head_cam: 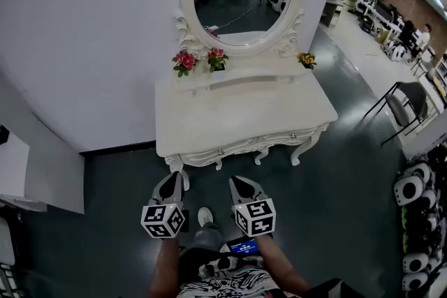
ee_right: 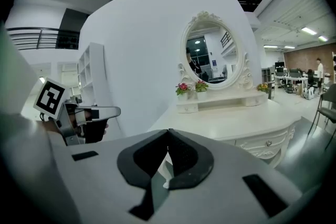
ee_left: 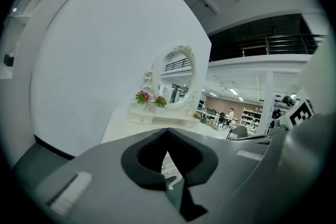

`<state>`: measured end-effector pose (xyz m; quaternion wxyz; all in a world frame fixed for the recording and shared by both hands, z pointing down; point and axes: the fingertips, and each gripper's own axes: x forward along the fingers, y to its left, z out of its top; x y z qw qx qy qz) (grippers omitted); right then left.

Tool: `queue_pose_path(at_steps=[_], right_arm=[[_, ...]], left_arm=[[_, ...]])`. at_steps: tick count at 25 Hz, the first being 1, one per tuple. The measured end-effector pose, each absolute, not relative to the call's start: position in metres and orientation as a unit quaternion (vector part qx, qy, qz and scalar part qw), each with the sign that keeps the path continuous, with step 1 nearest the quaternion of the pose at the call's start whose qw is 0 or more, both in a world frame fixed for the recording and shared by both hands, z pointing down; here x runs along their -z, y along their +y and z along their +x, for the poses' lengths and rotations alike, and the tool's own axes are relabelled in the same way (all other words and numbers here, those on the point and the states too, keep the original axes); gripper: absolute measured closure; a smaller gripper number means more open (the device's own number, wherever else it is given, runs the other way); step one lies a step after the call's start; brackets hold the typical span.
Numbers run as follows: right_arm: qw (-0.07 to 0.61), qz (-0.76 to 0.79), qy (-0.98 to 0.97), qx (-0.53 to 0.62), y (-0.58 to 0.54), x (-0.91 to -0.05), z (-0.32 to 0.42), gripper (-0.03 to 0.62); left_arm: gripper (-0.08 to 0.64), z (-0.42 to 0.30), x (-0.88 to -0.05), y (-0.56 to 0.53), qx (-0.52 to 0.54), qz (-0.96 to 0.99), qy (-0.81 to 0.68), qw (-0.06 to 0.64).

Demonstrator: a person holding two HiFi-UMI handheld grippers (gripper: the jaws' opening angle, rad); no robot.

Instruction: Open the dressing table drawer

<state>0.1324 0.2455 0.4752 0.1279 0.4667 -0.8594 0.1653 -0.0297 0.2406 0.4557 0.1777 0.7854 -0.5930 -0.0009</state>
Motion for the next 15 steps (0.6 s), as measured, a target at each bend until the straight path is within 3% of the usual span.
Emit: queue_pose_path(at_steps=[1,3,15], right_arm=[[0.128,0.471,-0.857,-0.166,0.236,-0.476,0.132,0.587],[0.128,0.473,-0.855,-0.169,0.214,-0.479,0.129,0.474],[0.180,0.478,-0.840,-0.183,0.022,-0.519,0.070,0.459]], left_arm=[[0.558,-0.033,-0.457,0.233,0.002,0.783,-0.596,0.178],[0.558,-0.041,-0.460,0.213,0.001,0.779,-0.601,0.178],[0.558,-0.089,-0.503,0.015,-0.041,0.781,-0.595,0.188]])
